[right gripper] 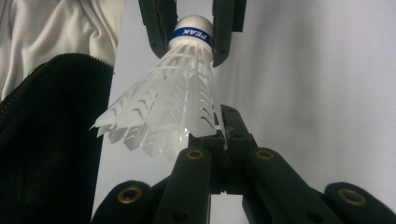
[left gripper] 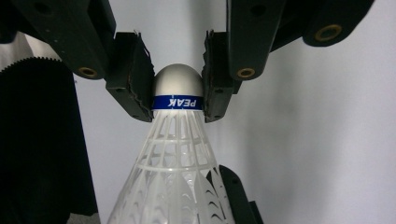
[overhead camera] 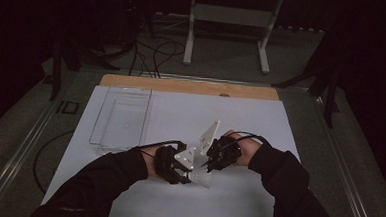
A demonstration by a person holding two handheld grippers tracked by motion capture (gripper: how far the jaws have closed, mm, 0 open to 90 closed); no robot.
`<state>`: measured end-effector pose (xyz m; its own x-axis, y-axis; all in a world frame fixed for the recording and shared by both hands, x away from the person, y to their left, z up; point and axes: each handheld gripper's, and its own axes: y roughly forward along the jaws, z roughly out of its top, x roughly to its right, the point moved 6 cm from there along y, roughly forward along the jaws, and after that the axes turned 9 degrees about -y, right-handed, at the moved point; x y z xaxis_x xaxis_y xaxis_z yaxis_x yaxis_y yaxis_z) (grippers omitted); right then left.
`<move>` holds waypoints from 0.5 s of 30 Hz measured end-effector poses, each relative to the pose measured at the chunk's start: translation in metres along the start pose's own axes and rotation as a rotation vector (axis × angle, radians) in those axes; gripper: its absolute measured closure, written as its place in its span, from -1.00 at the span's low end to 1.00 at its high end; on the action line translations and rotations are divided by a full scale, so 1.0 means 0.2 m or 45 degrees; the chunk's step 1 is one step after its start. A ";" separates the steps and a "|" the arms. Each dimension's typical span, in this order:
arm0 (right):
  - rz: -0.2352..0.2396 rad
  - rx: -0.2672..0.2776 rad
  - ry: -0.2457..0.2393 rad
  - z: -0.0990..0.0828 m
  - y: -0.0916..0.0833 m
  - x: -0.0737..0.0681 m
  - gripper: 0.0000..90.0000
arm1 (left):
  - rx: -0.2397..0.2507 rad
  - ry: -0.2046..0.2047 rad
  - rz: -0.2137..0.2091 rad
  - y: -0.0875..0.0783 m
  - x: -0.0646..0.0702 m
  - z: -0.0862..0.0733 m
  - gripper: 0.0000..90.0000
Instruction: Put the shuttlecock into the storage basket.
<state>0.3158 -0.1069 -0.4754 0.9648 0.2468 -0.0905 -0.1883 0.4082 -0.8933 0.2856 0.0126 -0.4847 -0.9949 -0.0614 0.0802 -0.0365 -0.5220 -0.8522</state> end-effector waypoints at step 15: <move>-0.038 0.026 0.023 0.01 0.01 0.00 0.79 | -0.053 -0.020 -0.044 -0.01 -0.01 -0.01 0.47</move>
<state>0.3153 -0.1042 -0.4761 0.9732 0.2182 -0.0723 -0.1630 0.4332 -0.8865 0.2869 0.0159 -0.4838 -0.9914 -0.0573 0.1173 -0.0747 -0.4878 -0.8697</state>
